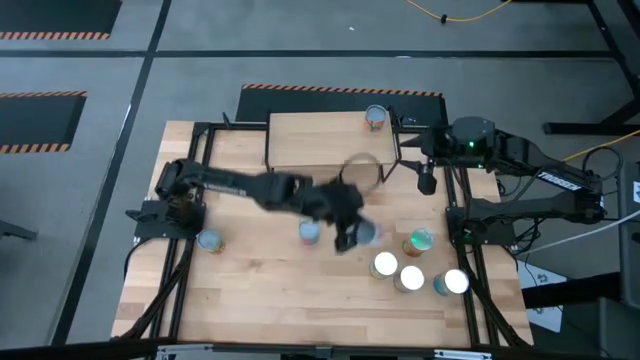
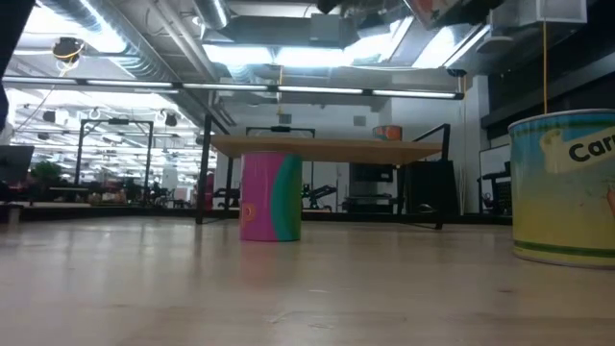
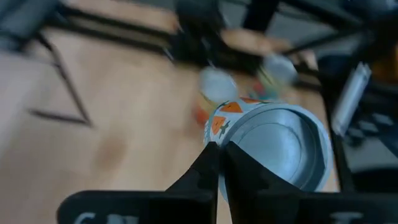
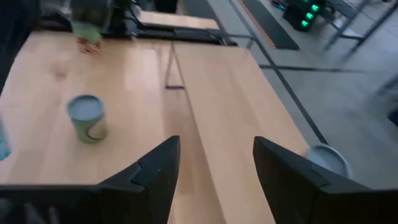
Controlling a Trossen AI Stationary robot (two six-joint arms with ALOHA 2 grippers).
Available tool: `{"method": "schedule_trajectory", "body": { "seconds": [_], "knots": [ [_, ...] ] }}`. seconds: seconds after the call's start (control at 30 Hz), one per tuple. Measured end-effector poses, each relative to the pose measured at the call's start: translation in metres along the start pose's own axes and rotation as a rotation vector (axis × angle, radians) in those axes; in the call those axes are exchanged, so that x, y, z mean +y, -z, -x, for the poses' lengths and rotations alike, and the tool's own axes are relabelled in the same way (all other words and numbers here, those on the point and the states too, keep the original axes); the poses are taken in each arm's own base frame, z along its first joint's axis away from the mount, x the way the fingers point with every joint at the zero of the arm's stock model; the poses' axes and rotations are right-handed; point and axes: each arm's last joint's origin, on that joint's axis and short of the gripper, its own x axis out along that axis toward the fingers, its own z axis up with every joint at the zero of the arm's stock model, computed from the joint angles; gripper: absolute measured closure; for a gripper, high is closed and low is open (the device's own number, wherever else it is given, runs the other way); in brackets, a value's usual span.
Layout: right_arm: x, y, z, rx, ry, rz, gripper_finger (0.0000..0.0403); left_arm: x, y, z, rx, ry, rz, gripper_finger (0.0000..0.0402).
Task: Pick and place cans onto a shelf
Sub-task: Put the canned carrots on the shelf
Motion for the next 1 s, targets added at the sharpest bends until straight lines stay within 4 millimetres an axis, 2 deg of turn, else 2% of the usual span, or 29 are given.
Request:
{"method": "schedule_trajectory", "body": {
  "seconds": [0.13, 0.23, 0.4, 0.57, 0.77, 1.0],
  "knots": [
    [-0.001, 0.001, 0.000, 0.025, 0.051, 0.001, 0.0195, 0.040, -0.029, 0.008, -0.076, -0.072, -0.003, 0.0397],
    [-0.001, 0.001, 0.000, 0.027, 0.055, 0.001, 0.0195, 0.073, -0.043, 0.012, -0.112, -0.137, 0.016, 0.0397],
    [-0.001, 0.001, 0.000, 0.027, 0.055, 0.001, 0.0195, 0.125, -0.052, 0.016, -0.124, -0.246, 0.079, 0.0396],
    [-0.001, 0.001, 0.000, 0.026, 0.055, 0.001, 0.0195, 0.167, -0.050, 0.016, -0.099, -0.338, 0.138, 0.0396],
    [-0.001, 0.001, 0.000, 0.026, 0.055, 0.001, 0.0195, 0.199, -0.039, 0.019, -0.031, -0.424, 0.260, 0.0396],
    [-0.001, 0.001, -0.002, 0.033, 0.054, 0.002, 0.0195, 0.213, -0.025, 0.006, 0.073, -0.469, 0.326, 0.0396]
  ]
}}
